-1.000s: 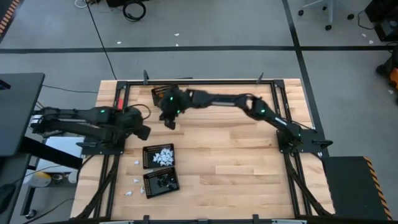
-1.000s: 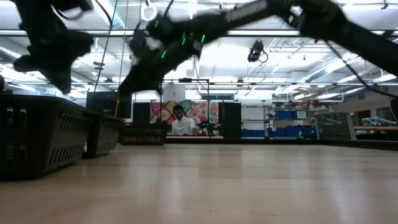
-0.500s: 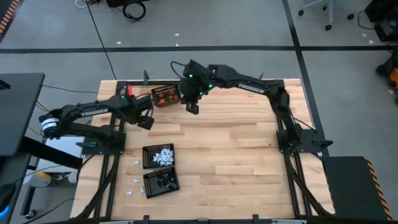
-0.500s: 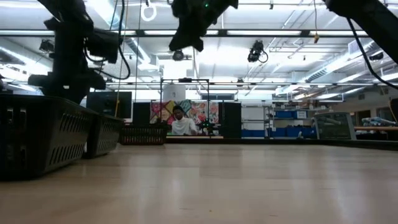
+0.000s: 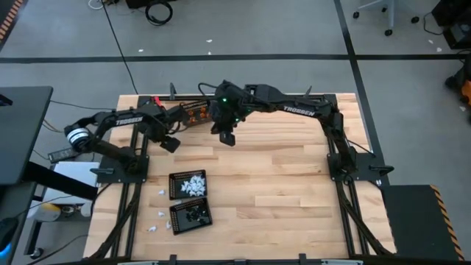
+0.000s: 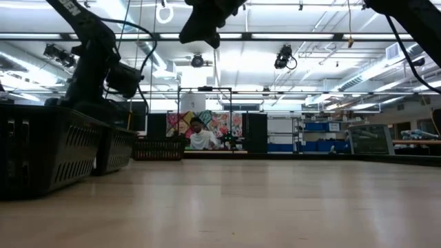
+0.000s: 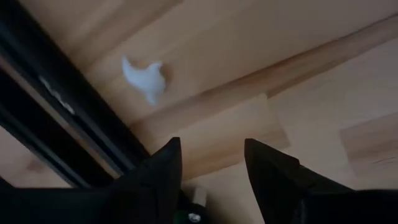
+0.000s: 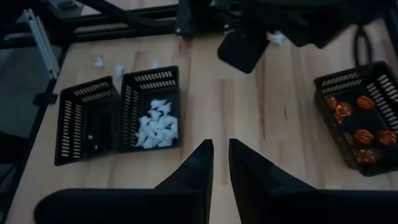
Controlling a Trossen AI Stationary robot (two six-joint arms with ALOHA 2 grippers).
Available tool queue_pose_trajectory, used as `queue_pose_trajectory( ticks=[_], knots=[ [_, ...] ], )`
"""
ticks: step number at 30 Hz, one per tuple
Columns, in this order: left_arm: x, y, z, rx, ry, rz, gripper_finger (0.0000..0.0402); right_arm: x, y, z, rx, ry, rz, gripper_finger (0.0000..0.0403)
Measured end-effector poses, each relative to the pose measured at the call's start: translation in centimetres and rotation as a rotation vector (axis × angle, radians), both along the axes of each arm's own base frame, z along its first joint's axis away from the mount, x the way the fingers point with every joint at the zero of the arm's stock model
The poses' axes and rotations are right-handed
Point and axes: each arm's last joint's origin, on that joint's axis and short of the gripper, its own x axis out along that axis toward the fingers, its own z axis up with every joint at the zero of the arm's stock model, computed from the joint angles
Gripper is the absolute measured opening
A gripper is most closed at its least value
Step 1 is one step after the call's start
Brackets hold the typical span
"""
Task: Sort Halloween decoration
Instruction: Put the white toy into the middle black bin
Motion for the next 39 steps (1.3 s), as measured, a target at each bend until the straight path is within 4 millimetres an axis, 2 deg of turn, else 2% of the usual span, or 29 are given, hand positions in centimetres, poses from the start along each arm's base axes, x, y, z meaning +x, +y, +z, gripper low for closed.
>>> queue_pose_trajectory(
  ticks=[8,15,19,28,39],
  knots=[
    [2.6,2.2,1.1,0.030,0.046,-0.148,0.0173,0.2,0.6,0.1,-0.016,-0.016,0.026,0.0056],
    [2.6,4.2,-0.3,-0.081,0.168,-0.239,0.0172,0.3,0.8,0.2,0.003,-0.027,0.051,0.0056],
    [2.3,4.2,-1.6,-0.189,0.262,-0.280,0.0172,0.4,1.3,0.2,0.000,-0.035,0.065,0.0056],
    [3.1,3.9,-3.1,-0.199,0.391,-0.417,0.0172,0.6,1.5,0.4,0.004,-0.068,0.087,0.0056],
    [3.2,4.1,-3.7,-0.203,0.371,-0.504,0.0172,0.6,1.7,0.4,0.011,-0.068,0.097,0.0056]
  ],
)
